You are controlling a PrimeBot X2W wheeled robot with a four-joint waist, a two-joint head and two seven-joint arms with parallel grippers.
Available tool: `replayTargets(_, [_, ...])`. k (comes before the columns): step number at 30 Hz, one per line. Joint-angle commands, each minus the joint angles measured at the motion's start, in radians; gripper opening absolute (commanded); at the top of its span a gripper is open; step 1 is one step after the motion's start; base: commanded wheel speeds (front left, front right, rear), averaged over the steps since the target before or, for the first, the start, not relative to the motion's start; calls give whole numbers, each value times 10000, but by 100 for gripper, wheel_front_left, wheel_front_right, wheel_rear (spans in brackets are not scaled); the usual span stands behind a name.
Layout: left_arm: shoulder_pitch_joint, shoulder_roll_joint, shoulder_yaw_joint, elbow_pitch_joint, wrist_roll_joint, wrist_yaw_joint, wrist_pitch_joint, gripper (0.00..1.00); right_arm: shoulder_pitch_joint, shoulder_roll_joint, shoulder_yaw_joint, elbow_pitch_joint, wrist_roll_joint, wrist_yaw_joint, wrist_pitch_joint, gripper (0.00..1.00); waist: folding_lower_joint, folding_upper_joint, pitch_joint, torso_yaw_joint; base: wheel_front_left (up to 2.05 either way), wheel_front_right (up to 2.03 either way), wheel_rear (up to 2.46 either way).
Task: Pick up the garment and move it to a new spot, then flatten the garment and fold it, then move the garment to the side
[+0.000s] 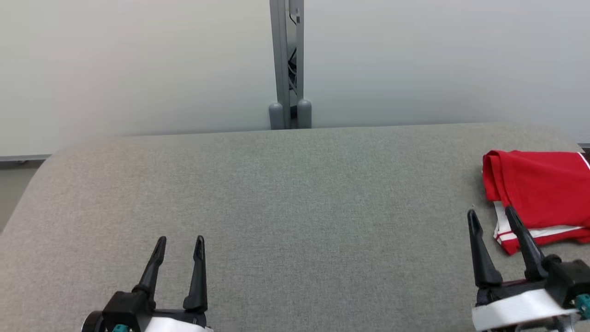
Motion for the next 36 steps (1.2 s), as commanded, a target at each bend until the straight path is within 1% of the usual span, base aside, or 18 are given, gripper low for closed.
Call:
replayTargets(1, [128, 28, 20, 112, -34, -109, -38, 100, 334, 22, -91, -111, -189, -3, -45, 100, 0, 0, -154, 150, 0, 0, 0])
replayTargets(4, [268, 26, -13, 349, -44, -195, -38, 100, 831, 114, -100, -85, -189, -3, -45, 100, 0, 0, -223, 208, 0, 0, 0])
replayTargets(10, [443, 26, -85, 597, -228, -122, -38, 100, 1393, 222, -41, -170, -176, -4, -45, 100, 0, 0, -306, 271, 0, 0, 0])
replayTargets(19, [374, 26, -20, 626, -346, -33, -39, 100, 1244, 242, -7, -113, -107, -4, -45, 100, 0, 0, -329, 169, 0, 0, 0])
replayTargets(20, [392, -13, -56, 652, -297, -71, 2, 0, 1325, 265, 2, -73, -117, 0, 4, 0, 0, 0, -329, 171, 0, 0, 0])
replayTargets(23, [533, -44, -75, 871, -355, -89, 70, 0, 1468, 322, 16, 150, -57, 0, 31, 0, 0, 0, -327, 170, 0, 0, 0])
replayTargets(36, [128, 0, 201, 940, -2753, -393, 597, 0, 1175, 204, -237, 229, 2578, 0, 654, 0, 0, 0, -234, 132, 0, 0, 0])
